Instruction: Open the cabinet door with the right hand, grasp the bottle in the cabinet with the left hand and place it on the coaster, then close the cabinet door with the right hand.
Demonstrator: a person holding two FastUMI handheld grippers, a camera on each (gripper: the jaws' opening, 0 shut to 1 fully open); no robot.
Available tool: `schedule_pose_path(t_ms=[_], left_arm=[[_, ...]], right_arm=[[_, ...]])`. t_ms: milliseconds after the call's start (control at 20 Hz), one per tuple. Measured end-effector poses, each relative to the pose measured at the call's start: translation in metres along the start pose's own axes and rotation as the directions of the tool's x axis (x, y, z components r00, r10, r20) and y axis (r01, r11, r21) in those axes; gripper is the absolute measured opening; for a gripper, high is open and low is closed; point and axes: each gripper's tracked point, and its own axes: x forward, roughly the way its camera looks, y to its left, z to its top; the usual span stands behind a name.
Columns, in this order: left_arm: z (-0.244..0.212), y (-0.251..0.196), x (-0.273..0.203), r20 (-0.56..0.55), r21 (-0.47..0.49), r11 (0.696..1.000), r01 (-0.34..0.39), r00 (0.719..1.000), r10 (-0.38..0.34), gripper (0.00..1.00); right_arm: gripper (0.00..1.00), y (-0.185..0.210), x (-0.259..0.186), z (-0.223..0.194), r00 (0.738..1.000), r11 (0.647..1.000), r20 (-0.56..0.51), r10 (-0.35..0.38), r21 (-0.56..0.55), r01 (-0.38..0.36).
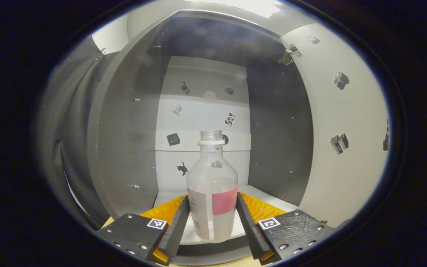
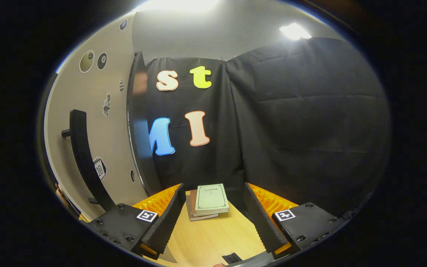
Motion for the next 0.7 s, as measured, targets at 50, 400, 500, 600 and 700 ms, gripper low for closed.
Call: schedule_pose_path(t_ms=[50,400,500,600,700], left_arm=[[0.002,0.002,-0.008,0.006,0.004,1.000,-0.010,1.000,0.010,0.74],[0.004,0.028,-0.068,0.024,0.006,0.996,-0.090,0.996,0.090,0.72],[0.002,0.037,-0.088,0.029,0.002,0.993,-0.117,0.993,0.117,0.74],[0.001,0.046,-0.109,0.035,-0.001,0.989,-0.146,0.989,0.146,0.74],[-0.002,0.054,-0.128,0.042,-0.001,0.985,-0.172,0.984,0.172,0.72]], right_arm=[[0.98,0.001,0.000,0.000,1.000,1.000,-0.002,0.012,0.002,-0.012],[0.98,0.008,-0.003,-0.001,0.995,0.995,-0.010,0.095,0.013,-0.095],[0.94,0.012,-0.005,-0.003,0.993,0.993,-0.016,0.121,0.011,-0.121],[0.98,0.013,-0.006,-0.004,0.990,0.990,-0.022,0.141,0.006,-0.140],[0.98,0.018,-0.008,-0.006,0.986,0.987,-0.027,0.164,0.006,-0.164]])
